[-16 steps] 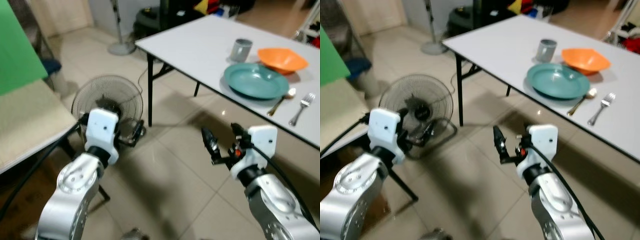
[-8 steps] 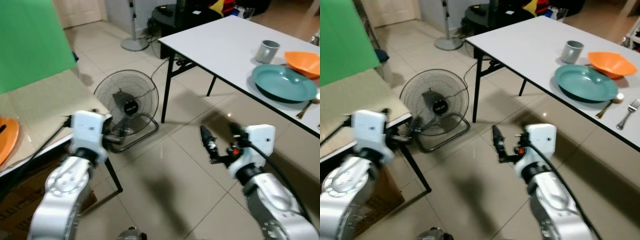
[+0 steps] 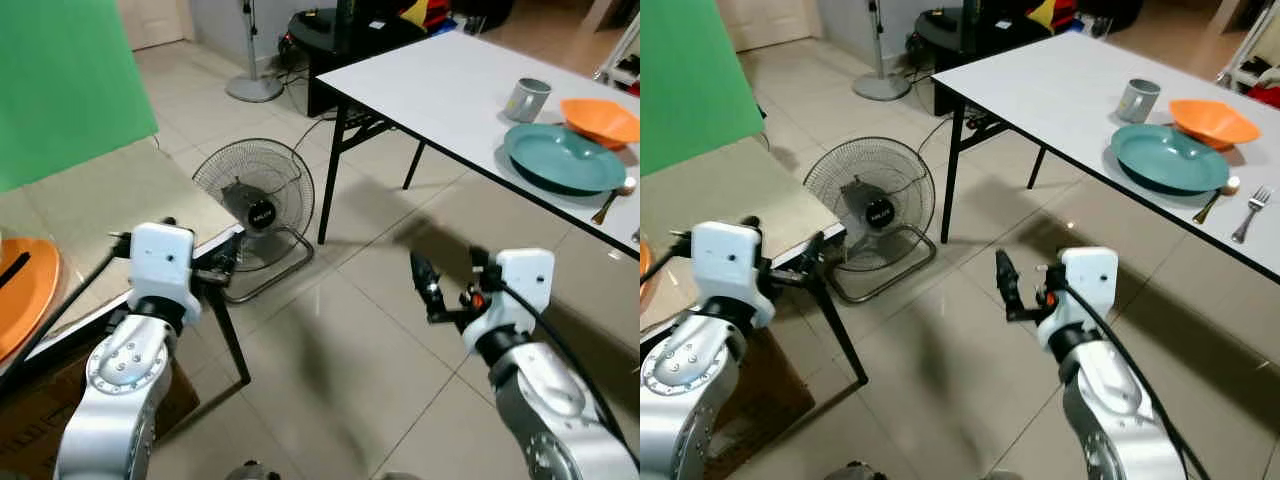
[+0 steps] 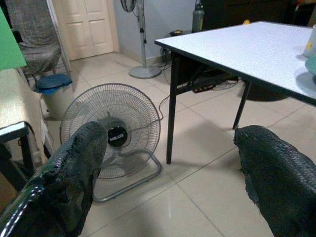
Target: Setting the table
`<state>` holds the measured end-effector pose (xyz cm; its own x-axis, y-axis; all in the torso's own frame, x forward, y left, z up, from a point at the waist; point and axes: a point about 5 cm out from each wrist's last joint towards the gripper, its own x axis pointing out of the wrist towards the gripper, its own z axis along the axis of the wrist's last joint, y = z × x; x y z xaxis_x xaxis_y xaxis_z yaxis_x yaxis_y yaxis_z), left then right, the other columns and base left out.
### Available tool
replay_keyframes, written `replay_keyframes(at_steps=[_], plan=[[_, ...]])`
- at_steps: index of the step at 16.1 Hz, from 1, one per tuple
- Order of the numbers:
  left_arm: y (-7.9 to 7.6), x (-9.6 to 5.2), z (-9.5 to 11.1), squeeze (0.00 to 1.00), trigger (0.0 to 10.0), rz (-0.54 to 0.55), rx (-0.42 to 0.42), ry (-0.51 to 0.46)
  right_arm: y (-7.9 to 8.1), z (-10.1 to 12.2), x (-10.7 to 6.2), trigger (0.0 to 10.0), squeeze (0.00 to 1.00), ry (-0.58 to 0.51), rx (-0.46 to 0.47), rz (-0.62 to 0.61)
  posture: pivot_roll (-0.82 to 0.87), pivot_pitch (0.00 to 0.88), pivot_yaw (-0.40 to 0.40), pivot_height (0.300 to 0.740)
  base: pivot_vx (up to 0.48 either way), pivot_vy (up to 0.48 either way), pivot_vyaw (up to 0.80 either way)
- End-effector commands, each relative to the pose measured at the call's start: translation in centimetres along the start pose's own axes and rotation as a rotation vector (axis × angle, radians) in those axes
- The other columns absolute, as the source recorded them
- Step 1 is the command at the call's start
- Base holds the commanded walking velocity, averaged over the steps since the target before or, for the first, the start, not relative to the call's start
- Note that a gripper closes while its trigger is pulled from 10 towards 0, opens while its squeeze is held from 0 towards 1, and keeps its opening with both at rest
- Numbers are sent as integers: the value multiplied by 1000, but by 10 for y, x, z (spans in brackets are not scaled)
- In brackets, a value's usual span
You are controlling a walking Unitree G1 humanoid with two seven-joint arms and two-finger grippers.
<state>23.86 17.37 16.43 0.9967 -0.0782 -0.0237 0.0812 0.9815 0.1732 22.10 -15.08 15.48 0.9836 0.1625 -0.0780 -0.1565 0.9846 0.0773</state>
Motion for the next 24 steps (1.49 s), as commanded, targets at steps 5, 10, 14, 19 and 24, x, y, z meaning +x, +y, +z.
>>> replay_keyframes(at_steps=[5,10,14,19,24], plan=[[-4,-5,0,0,10000,6,-19,2,3,1,-1,10000,0,10,-28,6,44,99,-14,740,0,278,0],[-6,-4,1,0,10000,-1,-26,2,1,0,-3,10000,0,17,-33,-1,36,102,-13,740,0,276,0],[-6,-5,3,0,10000,6,-27,-9,3,1,2,10000,420,31,-73,39,46,94,-30,740,0,69,600],[-4,-4,3,0,10000,-7,-24,-18,7,-1,4,10000,1000,33,-48,63,50,73,-10,740,0,0,800],[-9,-4,9,0,10000,-52,-15,-52,8,-1,7,10000,953,26,-41,70,72,56,-7,740,0,0,640]])
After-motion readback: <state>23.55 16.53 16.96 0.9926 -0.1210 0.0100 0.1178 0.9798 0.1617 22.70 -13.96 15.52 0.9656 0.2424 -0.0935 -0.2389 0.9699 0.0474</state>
